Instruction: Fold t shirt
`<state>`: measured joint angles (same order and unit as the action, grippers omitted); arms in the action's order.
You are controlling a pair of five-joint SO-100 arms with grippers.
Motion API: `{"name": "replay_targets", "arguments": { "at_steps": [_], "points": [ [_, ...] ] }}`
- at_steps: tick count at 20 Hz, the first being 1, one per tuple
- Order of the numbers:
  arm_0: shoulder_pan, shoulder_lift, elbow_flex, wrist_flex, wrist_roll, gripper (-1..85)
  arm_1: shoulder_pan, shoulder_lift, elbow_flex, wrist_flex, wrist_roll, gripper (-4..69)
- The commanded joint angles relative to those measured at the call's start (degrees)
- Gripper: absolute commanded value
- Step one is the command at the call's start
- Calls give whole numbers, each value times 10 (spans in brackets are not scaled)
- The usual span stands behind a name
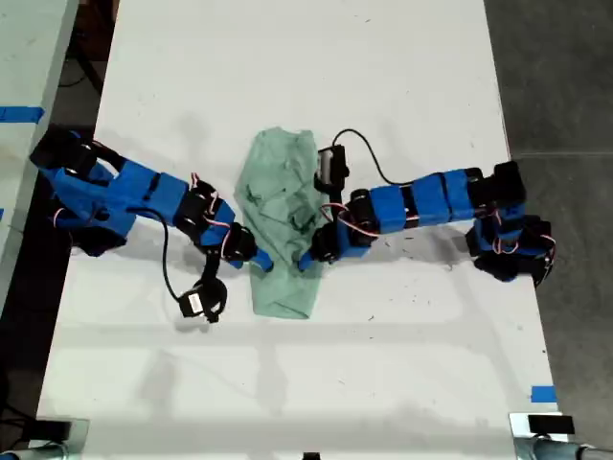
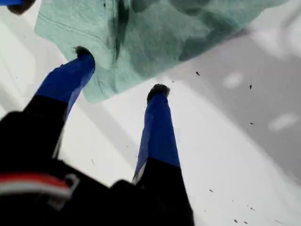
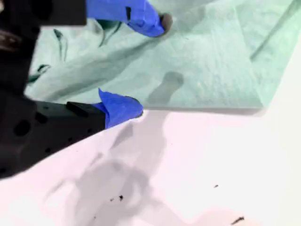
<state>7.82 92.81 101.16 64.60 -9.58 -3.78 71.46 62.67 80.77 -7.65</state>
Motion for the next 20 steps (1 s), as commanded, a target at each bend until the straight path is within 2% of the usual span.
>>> {"name": "replay_targets", "arguments": {
  "at_steps": [1,4,6,7,13,14,15,20],
  "points": [
    [28,-46,-28,-48,-36,236,-16,-22,-46,-36,-10,262],
    [43,-112,-34,-125,-48,200,-32,-60,-47,-60,-4,265],
    [46,-151,-54,-156,-46,43,-41,-78,-47,-74,0,266],
    [46,-167,-69,-161,-44,-3,-46,-85,-47,-83,1,265],
    [50,-192,-105,-162,-39,-3,-79,-96,-50,-159,2,239],
    [50,-192,-107,-162,-38,-3,-83,-98,-50,-169,2,194],
    [53,-191,-109,-162,-38,-3,-86,-101,-50,-171,9,12],
    [95,-149,-134,-155,-17,-3,-140,-104,-89,-163,27,21]
  ]
}}
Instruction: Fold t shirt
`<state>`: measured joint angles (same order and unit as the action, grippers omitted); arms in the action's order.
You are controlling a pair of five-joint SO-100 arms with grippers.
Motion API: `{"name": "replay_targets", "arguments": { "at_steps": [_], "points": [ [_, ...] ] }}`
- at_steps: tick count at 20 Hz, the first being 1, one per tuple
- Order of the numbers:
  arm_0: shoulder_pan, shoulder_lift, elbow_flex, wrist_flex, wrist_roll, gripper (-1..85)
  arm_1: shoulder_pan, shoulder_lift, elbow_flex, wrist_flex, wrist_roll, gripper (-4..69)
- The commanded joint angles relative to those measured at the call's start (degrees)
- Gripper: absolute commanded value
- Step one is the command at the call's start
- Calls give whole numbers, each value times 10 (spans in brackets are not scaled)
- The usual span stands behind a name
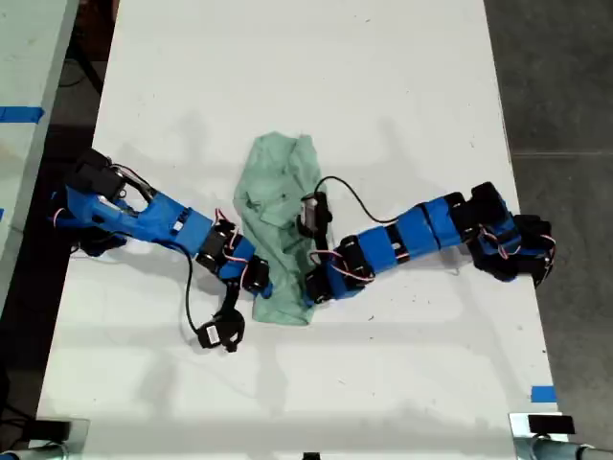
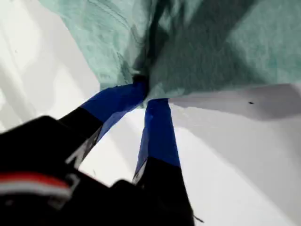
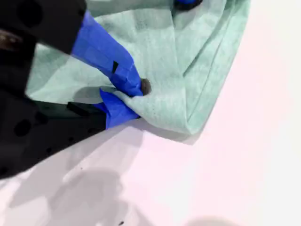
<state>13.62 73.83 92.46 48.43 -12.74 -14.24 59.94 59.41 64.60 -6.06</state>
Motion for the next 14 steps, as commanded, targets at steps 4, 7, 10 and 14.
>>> {"name": "replay_targets", "arguments": {
  "at_steps": [4,7,10,14],
  "points": [
    [73,133,-81,17,63,-3,-64,104,-76,7,-13,21],
    [60,203,-87,74,81,-3,-42,196,-50,8,-54,20],
    [37,228,-75,97,95,-3,-18,233,-34,22,-71,20],
    [-25,276,-51,126,120,-3,47,272,-34,38,-120,20]
  ]
}}
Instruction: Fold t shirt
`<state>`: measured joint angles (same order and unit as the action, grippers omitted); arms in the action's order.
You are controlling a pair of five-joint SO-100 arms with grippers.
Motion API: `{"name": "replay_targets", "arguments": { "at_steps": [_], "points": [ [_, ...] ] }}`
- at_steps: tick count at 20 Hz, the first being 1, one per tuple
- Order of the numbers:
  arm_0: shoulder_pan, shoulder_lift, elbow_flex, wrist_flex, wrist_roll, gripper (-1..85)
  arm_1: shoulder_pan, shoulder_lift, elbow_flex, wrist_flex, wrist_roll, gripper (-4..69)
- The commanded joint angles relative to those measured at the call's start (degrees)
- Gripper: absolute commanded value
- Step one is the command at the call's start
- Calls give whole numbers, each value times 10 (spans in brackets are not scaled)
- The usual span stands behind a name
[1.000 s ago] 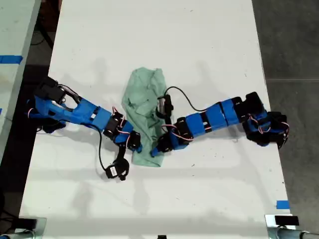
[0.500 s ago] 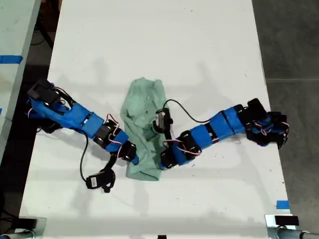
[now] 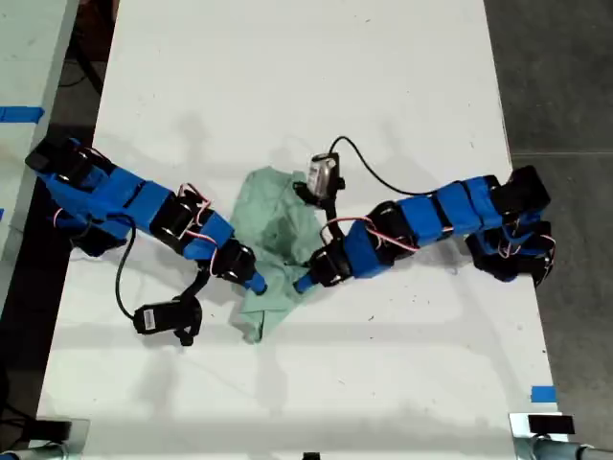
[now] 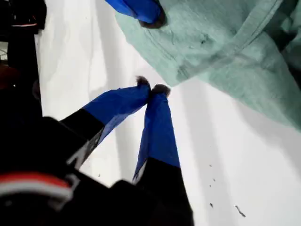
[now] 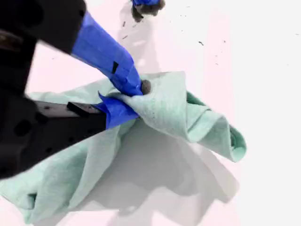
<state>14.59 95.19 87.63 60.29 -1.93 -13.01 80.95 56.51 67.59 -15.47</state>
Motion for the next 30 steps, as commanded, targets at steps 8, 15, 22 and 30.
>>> {"name": "replay_targets", "arguments": {
  "at_steps": [8,15,22,30],
  "points": [
    [-281,176,4,131,116,8,73,76,11,9,-40,19],
    [-475,-58,-11,150,207,314,62,59,34,-15,-33,18],
    [-436,-134,-118,304,213,349,72,69,77,4,-22,18],
    [-428,371,-25,308,143,329,129,280,236,36,2,18]
  ]
}}
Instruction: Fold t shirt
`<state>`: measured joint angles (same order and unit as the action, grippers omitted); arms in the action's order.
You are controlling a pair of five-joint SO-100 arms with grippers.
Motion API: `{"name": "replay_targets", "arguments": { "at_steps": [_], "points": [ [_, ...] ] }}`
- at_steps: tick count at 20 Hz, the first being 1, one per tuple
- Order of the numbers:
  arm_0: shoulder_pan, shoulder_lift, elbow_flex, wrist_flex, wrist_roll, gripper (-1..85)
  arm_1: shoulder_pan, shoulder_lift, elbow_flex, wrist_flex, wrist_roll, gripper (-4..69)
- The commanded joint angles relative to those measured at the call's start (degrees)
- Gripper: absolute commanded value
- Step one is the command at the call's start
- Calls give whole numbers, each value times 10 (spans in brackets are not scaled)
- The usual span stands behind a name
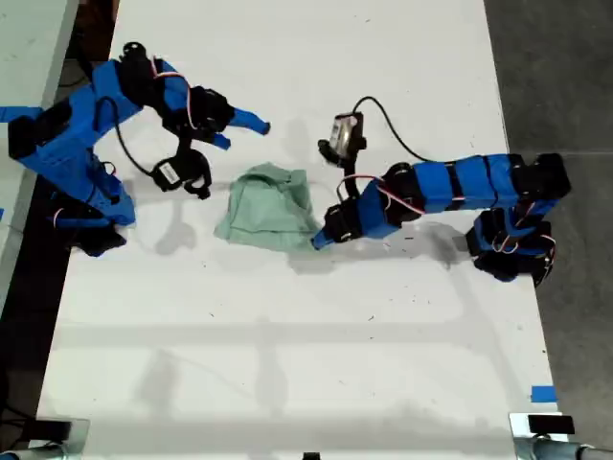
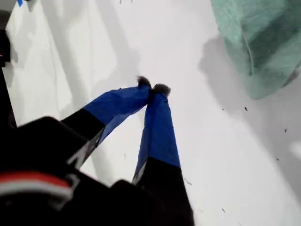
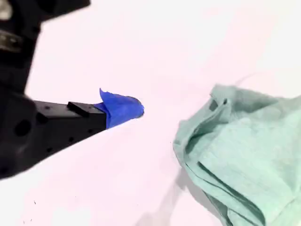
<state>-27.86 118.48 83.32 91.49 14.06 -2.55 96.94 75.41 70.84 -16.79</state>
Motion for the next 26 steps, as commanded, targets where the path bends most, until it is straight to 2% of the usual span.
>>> {"name": "replay_targets", "arguments": {
  "at_steps": [1,3,4,5,6,8,10,11,12,13,14,15,16,18,19,20,22,23,26],
  "points": [
    [-2,191,45,-4,-24,291,38,194,112,2,24,18],
    [33,288,130,-13,-62,164,69,385,291,-22,44,18],
    [62,353,203,-41,-84,84,83,496,390,-38,49,17],
    [102,433,298,-97,-113,21,91,614,483,-40,56,17],
    [150,525,412,-163,-140,-3,97,732,569,-28,62,17],
    [211,691,636,-268,-181,-3,93,982,731,13,61,17],
    [224,879,872,-368,-179,-3,72,1039,817,83,78,33],
    [236,867,919,-381,-180,-1,55,1042,873,79,96,77],
    [244,876,995,-423,-185,-3,46,1042,920,73,103,146],
    [243,876,1052,-451,-197,1,40,1042,961,93,127,189],
    [232,861,1053,-396,-206,62,42,1043,1004,100,138,189],
    [222,872,1053,-337,-214,116,51,1027,1011,91,46,189],
    [214,869,1053,-335,-144,133,71,1040,1012,90,-86,188],
    [189,869,1053,-335,51,133,82,1040,1012,90,-226,182],
    [185,869,1053,-335,123,129,74,1040,1012,90,-237,179],
    [184,869,1053,-336,163,127,65,1040,1012,90,-236,171],
    [182,870,1053,-336,163,126,62,1040,1012,87,-309,153],
    [182,870,1053,-336,163,126,62,1040,1012,87,-287,143],
    [184,870,1053,-336,163,124,64,1040,1012,87,-309,123]
  ]
}}
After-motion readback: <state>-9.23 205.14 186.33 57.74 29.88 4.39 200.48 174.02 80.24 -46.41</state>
